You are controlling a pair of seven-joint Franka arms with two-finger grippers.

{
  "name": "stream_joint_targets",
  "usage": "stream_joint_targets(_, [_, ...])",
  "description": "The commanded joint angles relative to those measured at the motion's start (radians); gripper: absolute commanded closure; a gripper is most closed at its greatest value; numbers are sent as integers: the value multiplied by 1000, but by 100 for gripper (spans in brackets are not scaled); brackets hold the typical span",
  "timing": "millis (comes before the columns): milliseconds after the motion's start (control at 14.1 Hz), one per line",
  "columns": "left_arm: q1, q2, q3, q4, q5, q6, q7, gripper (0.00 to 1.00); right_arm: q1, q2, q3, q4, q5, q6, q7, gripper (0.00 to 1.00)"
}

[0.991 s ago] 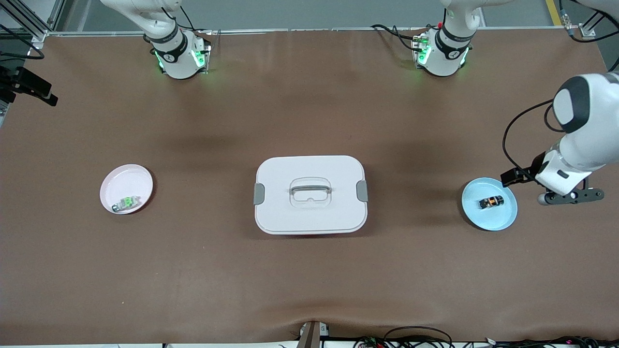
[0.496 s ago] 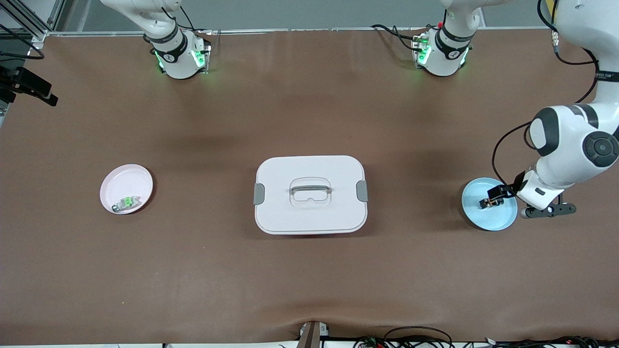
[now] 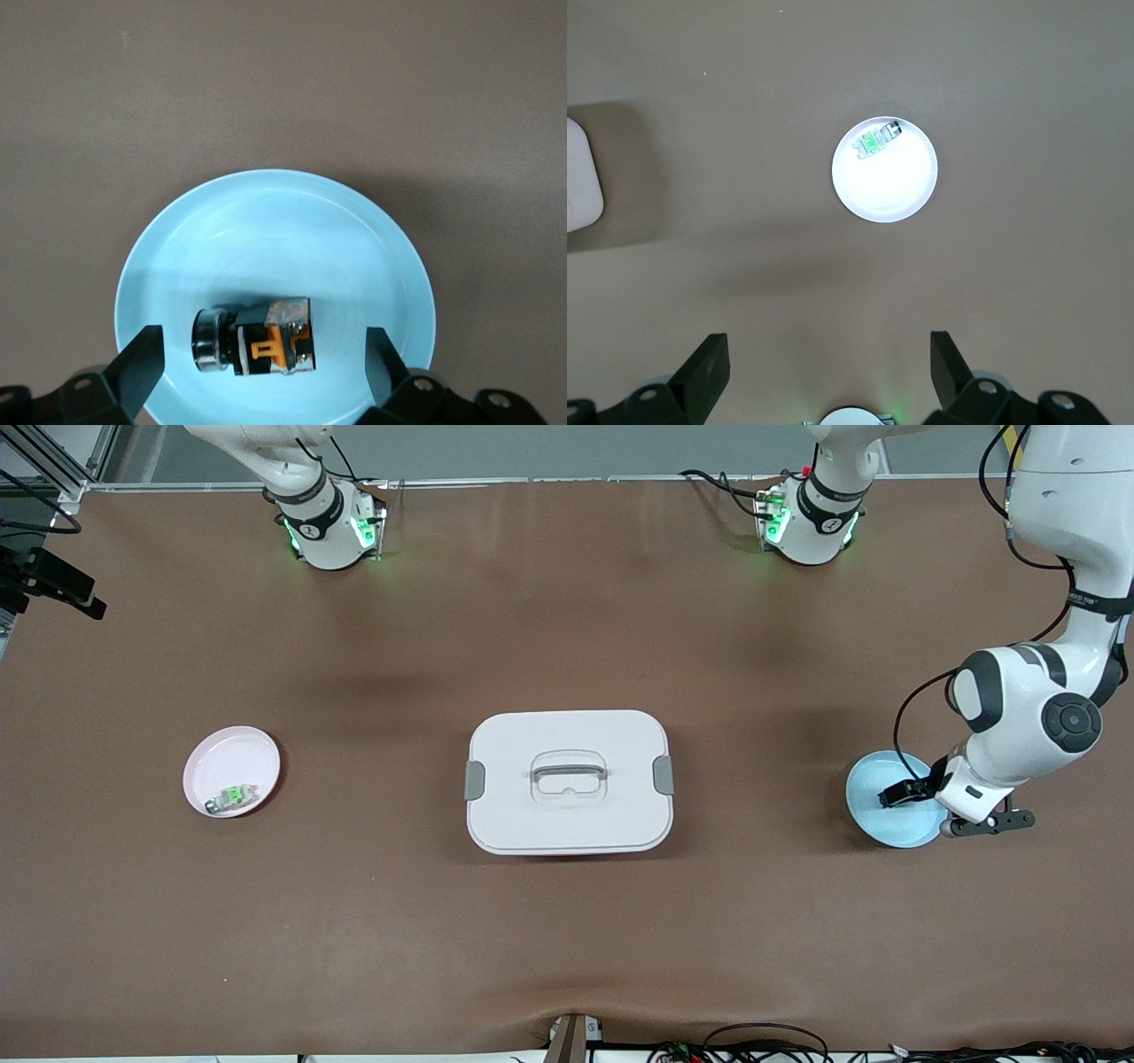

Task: Transfer orange switch to right arm and place
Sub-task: 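Lower the left gripper and close it on the orange switch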

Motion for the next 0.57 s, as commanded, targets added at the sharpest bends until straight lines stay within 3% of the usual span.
stream_joint_targets(0, [3, 18, -4, 1, 13, 30, -19, 0, -6, 12, 7, 23, -9, -14, -1, 0])
stream_joint_targets(496, [17, 58, -3, 1, 15, 32, -18, 0, -6, 12, 7, 23, -9, -14, -1, 0])
